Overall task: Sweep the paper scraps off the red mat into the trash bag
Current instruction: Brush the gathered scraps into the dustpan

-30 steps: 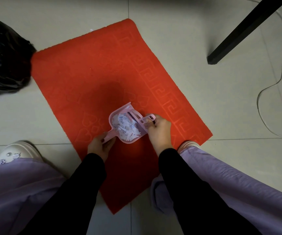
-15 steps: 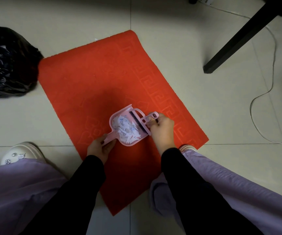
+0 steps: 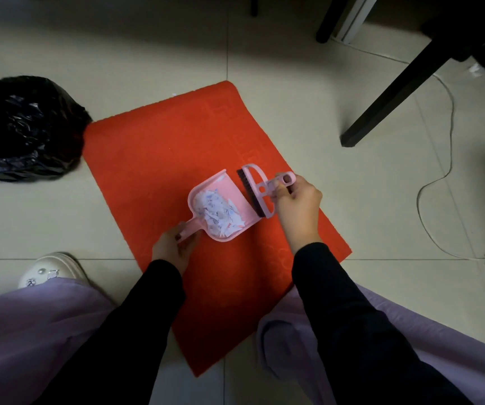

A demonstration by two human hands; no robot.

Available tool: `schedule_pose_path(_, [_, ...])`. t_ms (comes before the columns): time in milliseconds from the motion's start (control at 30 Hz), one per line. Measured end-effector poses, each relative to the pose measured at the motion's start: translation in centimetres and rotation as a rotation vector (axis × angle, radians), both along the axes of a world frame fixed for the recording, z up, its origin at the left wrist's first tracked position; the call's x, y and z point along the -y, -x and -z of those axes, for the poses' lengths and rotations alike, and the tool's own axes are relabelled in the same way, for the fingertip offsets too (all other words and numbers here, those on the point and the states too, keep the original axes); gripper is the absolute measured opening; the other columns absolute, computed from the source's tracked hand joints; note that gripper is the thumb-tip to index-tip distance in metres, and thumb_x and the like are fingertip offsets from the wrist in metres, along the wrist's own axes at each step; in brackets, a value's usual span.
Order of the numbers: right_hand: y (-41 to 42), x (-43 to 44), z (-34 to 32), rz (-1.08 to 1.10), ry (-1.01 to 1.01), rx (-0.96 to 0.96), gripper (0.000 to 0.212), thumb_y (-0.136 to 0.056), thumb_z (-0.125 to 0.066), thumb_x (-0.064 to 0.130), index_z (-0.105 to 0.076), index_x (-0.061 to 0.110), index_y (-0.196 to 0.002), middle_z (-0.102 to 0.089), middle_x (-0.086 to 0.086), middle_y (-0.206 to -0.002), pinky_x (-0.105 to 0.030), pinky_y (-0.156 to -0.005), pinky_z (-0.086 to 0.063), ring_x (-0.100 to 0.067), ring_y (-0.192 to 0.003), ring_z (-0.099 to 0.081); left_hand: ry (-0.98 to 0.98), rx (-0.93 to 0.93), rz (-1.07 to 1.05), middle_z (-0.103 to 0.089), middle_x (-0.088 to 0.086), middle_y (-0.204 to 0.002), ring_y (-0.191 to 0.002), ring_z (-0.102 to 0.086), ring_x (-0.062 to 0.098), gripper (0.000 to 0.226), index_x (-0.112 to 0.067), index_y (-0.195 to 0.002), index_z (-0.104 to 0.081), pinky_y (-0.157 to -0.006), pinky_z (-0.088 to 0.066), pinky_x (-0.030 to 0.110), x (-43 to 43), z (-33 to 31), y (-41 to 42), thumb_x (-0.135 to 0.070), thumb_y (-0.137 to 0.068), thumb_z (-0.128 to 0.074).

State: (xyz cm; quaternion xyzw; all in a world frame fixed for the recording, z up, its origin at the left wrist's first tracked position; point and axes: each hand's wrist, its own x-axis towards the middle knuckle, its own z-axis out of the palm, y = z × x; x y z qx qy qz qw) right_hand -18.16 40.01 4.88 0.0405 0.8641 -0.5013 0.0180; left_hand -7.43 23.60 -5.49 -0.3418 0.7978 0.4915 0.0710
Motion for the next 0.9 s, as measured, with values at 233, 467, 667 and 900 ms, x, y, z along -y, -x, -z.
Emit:
schedule_pose_path(233, [0.0, 1.2, -2.0, -0.014, 0.024, -0.041, 0.015, -0.09, -0.054, 0.007, -0.069, 0.006, -0.092, -0.064, -0.008, -0.075, -0.048, -0.073, -0.054, -0.024, -0.069, -0.061, -0.093, -0.081, -0.135, -0.061, 0.007, -0.117, -0.105, -0.06, 0.023, 0.041, -0.002, -0.123, -0.056, -0.088, -0.055, 0.027, 1.3, -0.9, 0.2, -0.012, -0.085, -0.066])
schedule_pose_path(467, [-0.8, 2.2, -3.5, -0.011, 0.049, -0.053, 0.015, -0.091, -0.054, 0.007, -0.068, 0.012, -0.093, -0.064, -0.005, -0.077, -0.046, -0.076, -0.055, -0.027, -0.07, -0.062, 0.036, -0.07, -0.164, -0.066, 0.014, -0.116, -0.108, -0.063, 0.028, 0.047, -0.007, -0.124, -0.059, -0.098, -0.048, 0.039, 2.6, -1.0, -1.1, -0.026, -0.082, -0.069])
schedule_pose_path(667, [-0.9, 3.4, -4.8, -0.006, 0.099, -0.103, 0.018, -0.091, -0.054, 0.007, -0.068, 0.008, -0.102, -0.065, 0.001, -0.077, -0.03, -0.075, -0.056, -0.006, -0.067, -0.063, 0.049, -0.128, -0.207, -0.063, 0.017, -0.121, -0.113, -0.06, 0.029, 0.048, -0.005, -0.127, -0.055, -0.098, -0.046, 0.035, 3.6, -2.7, -1.2, -0.026, -0.085, -0.066])
schedule_pose_path(900, [-2.1, 5.9, -6.3, -0.069, 0.136, -0.1, 0.019, -0.089, -0.054, 0.005, -0.068, 0.007, -0.103, -0.067, -0.003, -0.084, -0.033, -0.078, -0.055, -0.019, -0.078, -0.066, -0.191, -0.17, -0.337, -0.061, 0.016, -0.12, -0.105, -0.06, 0.023, 0.046, -0.001, -0.126, -0.055, -0.078, -0.05, 0.011, 5.1, -4.2, -1.8, -0.016, -0.084, -0.068])
